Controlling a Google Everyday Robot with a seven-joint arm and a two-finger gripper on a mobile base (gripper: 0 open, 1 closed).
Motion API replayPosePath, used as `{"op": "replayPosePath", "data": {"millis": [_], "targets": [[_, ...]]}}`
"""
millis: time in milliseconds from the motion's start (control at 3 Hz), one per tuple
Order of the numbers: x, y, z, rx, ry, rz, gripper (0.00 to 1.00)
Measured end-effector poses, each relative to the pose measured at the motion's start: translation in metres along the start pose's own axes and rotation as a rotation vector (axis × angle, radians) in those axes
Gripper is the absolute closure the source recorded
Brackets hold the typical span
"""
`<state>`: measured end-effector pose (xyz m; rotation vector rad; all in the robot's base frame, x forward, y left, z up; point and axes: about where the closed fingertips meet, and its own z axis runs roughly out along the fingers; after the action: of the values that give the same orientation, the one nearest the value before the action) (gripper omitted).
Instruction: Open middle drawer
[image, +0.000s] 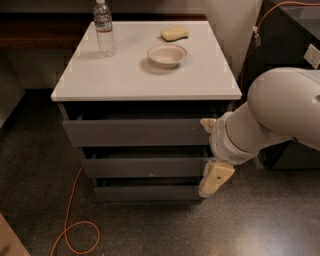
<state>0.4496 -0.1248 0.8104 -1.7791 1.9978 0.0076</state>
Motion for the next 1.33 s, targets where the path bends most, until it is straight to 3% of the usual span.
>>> {"op": "replayPosePath", "data": {"millis": [333,667,1333], "targets": [[-0.003,0.004,0.033,0.010,0.008,-0.074,0.00],[-0.008,0.009,0.067,0.026,0.003,-0.191,0.00],[-0.008,0.010,0.063,0.022,0.006,-0.174,0.00]]}}
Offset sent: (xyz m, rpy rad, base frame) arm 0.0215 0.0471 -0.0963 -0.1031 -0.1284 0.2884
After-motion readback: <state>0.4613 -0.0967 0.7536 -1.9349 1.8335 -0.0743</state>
